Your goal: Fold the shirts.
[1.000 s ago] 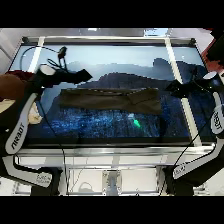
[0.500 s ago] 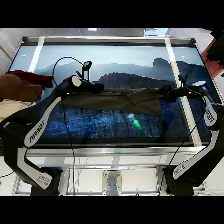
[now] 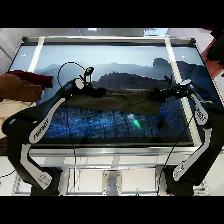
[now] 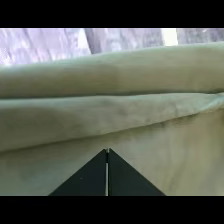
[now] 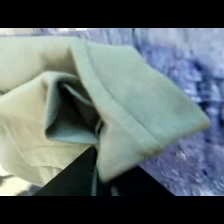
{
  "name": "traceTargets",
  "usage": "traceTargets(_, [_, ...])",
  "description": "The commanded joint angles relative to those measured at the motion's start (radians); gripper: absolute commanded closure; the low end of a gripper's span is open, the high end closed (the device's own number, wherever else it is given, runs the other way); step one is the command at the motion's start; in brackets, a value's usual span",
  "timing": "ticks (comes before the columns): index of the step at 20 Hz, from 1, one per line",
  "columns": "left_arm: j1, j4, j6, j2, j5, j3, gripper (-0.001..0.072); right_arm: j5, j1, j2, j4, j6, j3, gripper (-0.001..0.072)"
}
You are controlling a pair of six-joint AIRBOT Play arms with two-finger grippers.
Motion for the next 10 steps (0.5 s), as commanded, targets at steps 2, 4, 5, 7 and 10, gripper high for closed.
traceTargets(2, [0.0,0.0,-0.035,-0.033,-0.044,0.0,0.0697,0.132,0.024,0.014,0.065,-0.016,0.063,0.0679])
traceTargets(4, [-0.001,-0.003,-0.053,-0.05,-0.058,0.0,0.0697,0.179,0.024,0.049,0.069,-0.016,0.1,0.068])
traceTargets(5, [-0.006,-0.015,-0.052,-0.058,-0.072,0.0,0.0697,0.198,0.024,0.076,0.071,-0.011,0.119,0.068])
traceTargets(7, [-0.034,-0.014,-0.051,-0.07,-0.084,0.0,0.0697,0.229,0.024,0.129,0.068,0.014,0.161,0.068])
traceTargets(10, [-0.1,-0.015,-0.052,-0.077,-0.052,0.0,0.0696,0.298,0.027,0.193,0.068,0.065,0.243,0.0681])
